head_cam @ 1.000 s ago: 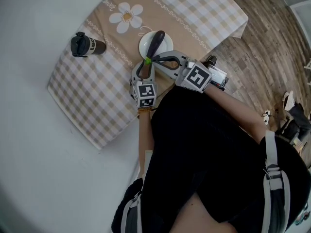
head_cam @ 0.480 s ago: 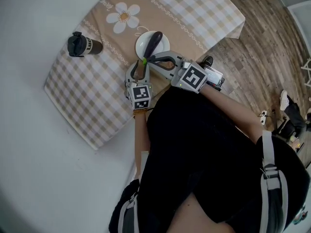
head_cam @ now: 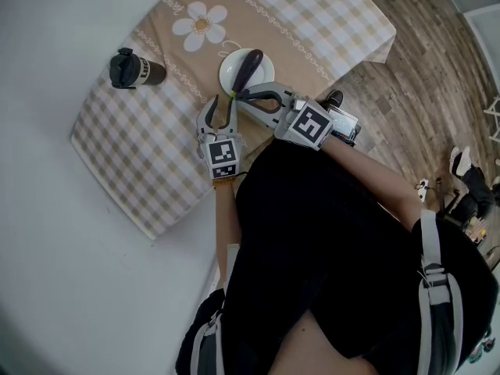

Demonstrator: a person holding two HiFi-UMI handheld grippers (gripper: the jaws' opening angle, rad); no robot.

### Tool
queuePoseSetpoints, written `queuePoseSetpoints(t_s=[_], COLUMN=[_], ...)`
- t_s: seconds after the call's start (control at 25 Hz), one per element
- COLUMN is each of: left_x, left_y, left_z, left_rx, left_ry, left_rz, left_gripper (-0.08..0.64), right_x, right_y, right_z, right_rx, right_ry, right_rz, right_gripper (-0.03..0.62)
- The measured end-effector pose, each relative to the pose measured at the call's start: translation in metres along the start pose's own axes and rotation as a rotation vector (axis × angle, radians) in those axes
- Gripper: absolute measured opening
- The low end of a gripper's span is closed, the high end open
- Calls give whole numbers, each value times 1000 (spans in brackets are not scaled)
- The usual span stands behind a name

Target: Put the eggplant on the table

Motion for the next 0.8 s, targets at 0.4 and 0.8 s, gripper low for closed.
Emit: queuePoseSetpoints(t_s=[0.4, 0.8], left_x=[-13, -38], left_y=[-11, -27], left_z=[-25, -63], left_rx=[-55, -101], left_ry=[113, 298], left_rz=[-31, -117], left_gripper=[155, 66], right_x=[0, 1], right_y=[2, 7], right_z=[-3, -6], right_rx=[3, -4], right_ry=[5, 12], right_rz=[13, 31], right_gripper=[6, 6])
Point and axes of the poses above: the fingertips, and each gripper's own axes: x forward along the fingers, y to its right, z out of its underside, the point moved 8 cm from there along -x, backward along the fingers
